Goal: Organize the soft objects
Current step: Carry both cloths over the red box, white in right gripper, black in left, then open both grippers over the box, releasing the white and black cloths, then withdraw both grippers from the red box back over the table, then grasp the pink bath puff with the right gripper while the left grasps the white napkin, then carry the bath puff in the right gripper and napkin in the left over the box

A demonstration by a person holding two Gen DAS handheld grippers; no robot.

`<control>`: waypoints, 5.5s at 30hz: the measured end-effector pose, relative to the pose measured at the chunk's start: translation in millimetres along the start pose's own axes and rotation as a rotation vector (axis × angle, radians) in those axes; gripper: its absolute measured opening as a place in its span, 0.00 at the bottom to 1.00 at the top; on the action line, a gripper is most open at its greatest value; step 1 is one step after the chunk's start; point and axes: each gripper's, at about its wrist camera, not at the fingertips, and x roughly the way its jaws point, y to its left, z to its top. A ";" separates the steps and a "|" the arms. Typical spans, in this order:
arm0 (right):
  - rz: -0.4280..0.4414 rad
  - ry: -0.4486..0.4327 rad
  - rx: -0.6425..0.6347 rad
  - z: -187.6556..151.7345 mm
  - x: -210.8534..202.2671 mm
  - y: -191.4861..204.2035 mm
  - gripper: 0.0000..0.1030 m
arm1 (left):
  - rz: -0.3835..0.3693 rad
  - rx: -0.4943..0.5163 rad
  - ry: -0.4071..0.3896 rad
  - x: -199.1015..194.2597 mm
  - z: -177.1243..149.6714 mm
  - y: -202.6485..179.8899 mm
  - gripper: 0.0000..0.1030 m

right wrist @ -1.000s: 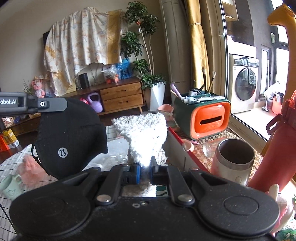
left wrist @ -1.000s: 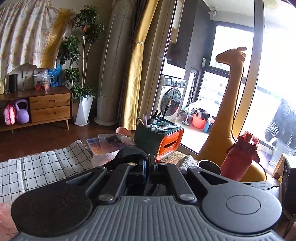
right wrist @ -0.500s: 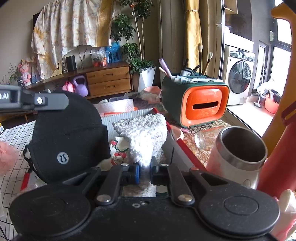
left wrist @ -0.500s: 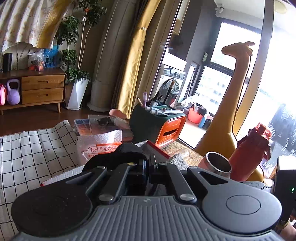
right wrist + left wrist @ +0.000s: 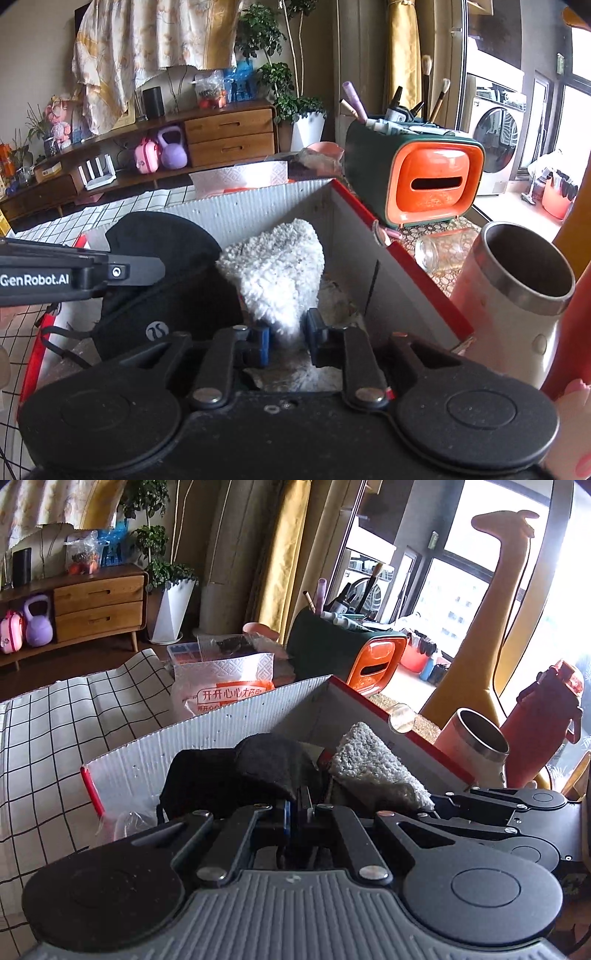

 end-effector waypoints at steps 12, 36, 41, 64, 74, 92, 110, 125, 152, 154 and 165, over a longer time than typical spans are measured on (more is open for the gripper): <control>0.000 -0.002 0.017 -0.3 -18.4 0.1 0.60 | 0.056 0.004 0.040 -19.0 -1.0 -2.9 0.14; 0.141 -0.110 0.008 -9.9 -126.0 52.5 1.00 | 0.035 -0.013 -0.040 -172.4 -31.7 19.3 0.86; 0.206 -0.105 0.004 -15.3 -142.6 80.1 1.00 | 0.036 -0.062 -0.080 -223.6 -48.5 43.1 0.90; 0.355 0.015 -0.105 -13.6 -122.6 205.8 1.00 | 0.343 -0.131 -0.190 -288.0 -155.0 121.8 1.00; 0.388 0.066 -0.221 17.7 -74.8 258.5 0.99 | 0.479 -0.104 -0.187 -251.4 -181.2 118.9 1.00; 0.422 0.163 -0.315 57.8 45.4 341.9 0.99 | 0.485 -0.183 -0.041 -181.5 -210.9 168.4 1.00; 0.402 0.218 -0.272 44.8 121.2 395.5 0.93 | 0.482 -0.105 -0.045 -165.6 -215.4 162.4 0.88; 0.389 0.204 -0.248 36.6 114.8 382.0 0.33 | 0.447 -0.102 -0.069 -168.3 -211.9 162.3 0.27; 0.452 0.120 -0.164 27.3 -24.1 290.9 0.25 | 0.474 -0.139 -0.167 -228.6 -198.6 128.5 0.13; 0.454 0.103 -0.154 27.1 -38.3 282.5 0.25 | 0.473 -0.137 -0.182 -236.6 -196.2 122.6 0.13; 0.443 0.020 -0.093 26.2 -109.9 230.7 0.25 | 0.427 -0.092 -0.261 -281.8 -179.7 78.8 0.13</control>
